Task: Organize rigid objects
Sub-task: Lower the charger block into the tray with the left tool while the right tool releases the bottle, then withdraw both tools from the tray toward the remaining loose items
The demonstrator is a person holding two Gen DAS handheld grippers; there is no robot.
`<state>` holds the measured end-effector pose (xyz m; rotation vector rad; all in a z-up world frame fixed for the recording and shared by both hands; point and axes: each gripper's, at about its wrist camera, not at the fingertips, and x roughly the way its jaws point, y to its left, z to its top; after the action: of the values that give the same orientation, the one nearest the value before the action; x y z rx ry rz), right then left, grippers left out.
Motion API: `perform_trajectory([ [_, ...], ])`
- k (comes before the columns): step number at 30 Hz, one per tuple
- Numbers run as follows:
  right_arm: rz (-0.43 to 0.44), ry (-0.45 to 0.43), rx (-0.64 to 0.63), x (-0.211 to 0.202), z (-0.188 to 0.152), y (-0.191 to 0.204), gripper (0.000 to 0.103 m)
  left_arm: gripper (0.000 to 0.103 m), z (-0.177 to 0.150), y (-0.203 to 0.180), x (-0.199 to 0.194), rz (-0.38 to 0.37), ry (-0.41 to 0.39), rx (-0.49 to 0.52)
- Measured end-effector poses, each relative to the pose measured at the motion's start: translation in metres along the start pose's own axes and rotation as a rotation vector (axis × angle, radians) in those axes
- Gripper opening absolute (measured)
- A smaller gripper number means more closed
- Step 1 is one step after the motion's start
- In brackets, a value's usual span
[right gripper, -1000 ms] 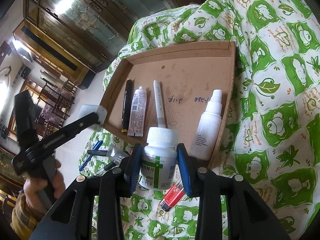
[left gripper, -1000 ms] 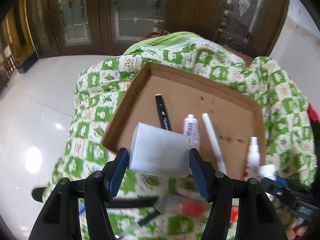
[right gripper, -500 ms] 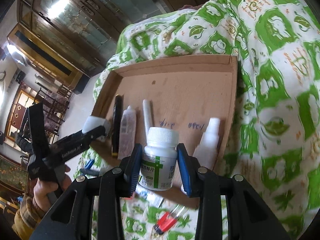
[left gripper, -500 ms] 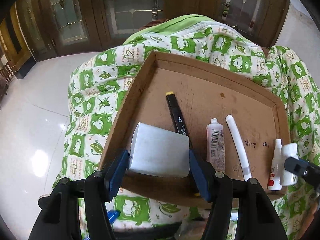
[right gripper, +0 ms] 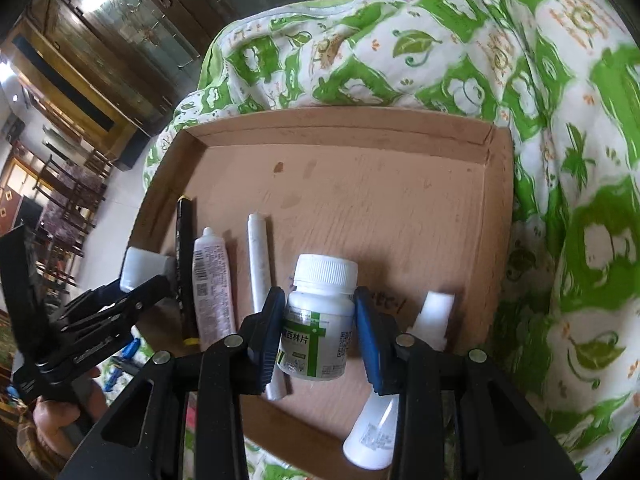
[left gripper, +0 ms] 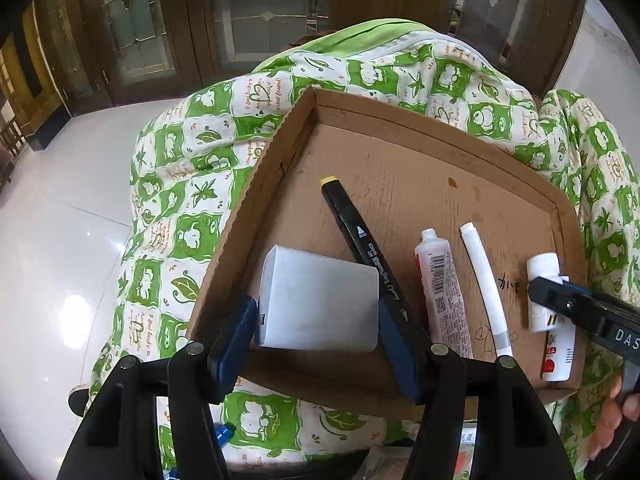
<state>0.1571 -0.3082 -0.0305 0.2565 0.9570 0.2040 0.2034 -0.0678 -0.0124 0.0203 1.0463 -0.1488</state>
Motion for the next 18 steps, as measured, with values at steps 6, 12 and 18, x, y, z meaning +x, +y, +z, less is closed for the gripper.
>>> perform_trajectory([
  [6,-0.028,-0.016,-0.035,0.007,0.001,0.006,0.034,0.066,-0.007,-0.008,-0.004,0.009,0.004,0.015],
  [12,-0.074,-0.047,-0.085,0.014,0.002,0.012,0.034,0.066,-0.01,-0.013,-0.009,0.012,0.011,0.016],
  [18,-0.059,-0.098,-0.099,0.01,0.003,0.016,0.052,0.075,-0.011,-0.017,-0.031,0.018,-0.035,0.018],
])
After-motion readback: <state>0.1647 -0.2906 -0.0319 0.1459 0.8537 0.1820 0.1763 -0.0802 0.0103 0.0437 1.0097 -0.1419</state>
